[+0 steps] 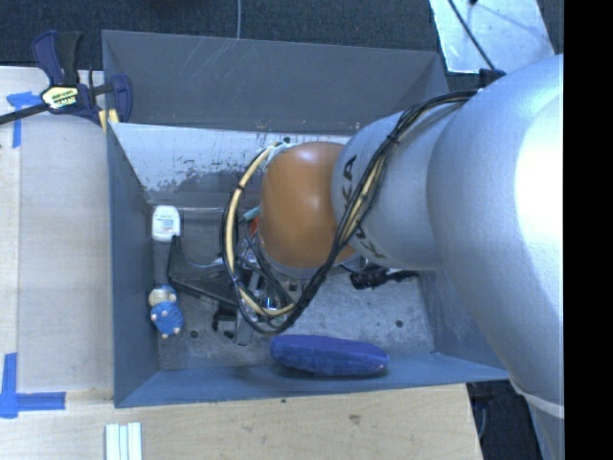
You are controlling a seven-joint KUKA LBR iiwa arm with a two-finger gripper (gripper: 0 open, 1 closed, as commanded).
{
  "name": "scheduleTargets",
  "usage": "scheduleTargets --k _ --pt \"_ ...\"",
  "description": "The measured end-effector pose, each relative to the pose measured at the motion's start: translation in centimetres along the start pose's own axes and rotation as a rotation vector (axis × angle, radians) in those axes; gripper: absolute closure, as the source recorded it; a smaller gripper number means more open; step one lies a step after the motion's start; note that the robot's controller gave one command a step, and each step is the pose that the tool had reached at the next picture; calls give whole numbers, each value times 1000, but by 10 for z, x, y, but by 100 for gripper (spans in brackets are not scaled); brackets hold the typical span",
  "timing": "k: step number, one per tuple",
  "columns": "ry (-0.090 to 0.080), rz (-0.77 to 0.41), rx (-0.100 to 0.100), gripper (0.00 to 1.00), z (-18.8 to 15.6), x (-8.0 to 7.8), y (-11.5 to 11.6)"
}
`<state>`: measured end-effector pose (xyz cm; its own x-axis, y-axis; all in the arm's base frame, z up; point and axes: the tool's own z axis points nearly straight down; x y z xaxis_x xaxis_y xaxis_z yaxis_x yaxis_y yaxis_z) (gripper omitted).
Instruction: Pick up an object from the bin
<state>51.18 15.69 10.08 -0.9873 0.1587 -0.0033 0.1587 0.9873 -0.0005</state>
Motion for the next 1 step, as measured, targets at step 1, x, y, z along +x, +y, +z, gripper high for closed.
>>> scheduleTargets --k 1 --pt "3 -26 1 0 1 -3 -30"
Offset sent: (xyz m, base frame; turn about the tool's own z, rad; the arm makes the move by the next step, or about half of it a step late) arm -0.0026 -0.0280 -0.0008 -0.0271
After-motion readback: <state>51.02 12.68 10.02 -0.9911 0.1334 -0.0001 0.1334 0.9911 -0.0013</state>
